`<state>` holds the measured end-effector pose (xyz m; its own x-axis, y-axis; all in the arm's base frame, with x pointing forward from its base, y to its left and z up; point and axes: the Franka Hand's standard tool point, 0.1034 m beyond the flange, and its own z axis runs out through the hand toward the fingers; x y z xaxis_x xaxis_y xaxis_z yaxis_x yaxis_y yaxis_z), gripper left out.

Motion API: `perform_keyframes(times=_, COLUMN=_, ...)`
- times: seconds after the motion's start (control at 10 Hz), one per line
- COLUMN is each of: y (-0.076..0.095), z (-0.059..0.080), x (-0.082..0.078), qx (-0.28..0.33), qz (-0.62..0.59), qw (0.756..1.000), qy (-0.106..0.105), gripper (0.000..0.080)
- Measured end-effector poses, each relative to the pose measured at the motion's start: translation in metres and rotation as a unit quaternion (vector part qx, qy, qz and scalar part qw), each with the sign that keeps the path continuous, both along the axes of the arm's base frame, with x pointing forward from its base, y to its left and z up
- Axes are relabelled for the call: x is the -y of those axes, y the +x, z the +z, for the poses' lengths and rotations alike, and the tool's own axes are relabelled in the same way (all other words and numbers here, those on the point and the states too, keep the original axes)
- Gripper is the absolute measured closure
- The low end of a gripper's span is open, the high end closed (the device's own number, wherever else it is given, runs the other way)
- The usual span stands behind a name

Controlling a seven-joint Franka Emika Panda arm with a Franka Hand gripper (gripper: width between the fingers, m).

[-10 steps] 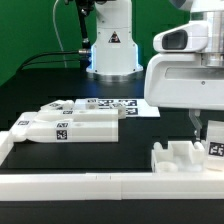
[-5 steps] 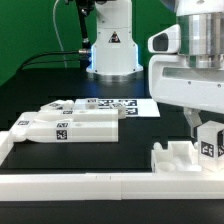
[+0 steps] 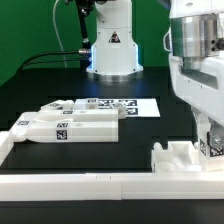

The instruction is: Assemble chair

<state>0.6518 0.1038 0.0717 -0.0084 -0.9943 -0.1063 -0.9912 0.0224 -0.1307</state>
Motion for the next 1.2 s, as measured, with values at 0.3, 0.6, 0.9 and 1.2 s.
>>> perform_keyframes(times=0.3, y=0.000, z=-0.001, x=-0.001, qx=0.000, qz=0.004, qw=1.000, qy=-0.001, gripper=0.0249)
perform_keyframes(times=0.6, y=-0.002, z=-0.001, x=-0.013, qx=0.014, qz=0.219, qw=0.975, qy=-0.026, gripper=0.0156)
perform_keyframes(times=0.9, y=-0.002, z=-0.001, x=-0.013, qx=0.011, qz=0.195, qw=0.980, qy=-0.022, gripper=0.0150)
perform_keyframes(times=1.2, y=-0.002, z=0.001, x=-0.015, qx=0.023, qz=0.408, qw=0.911, qy=-0.059, gripper=0.0150)
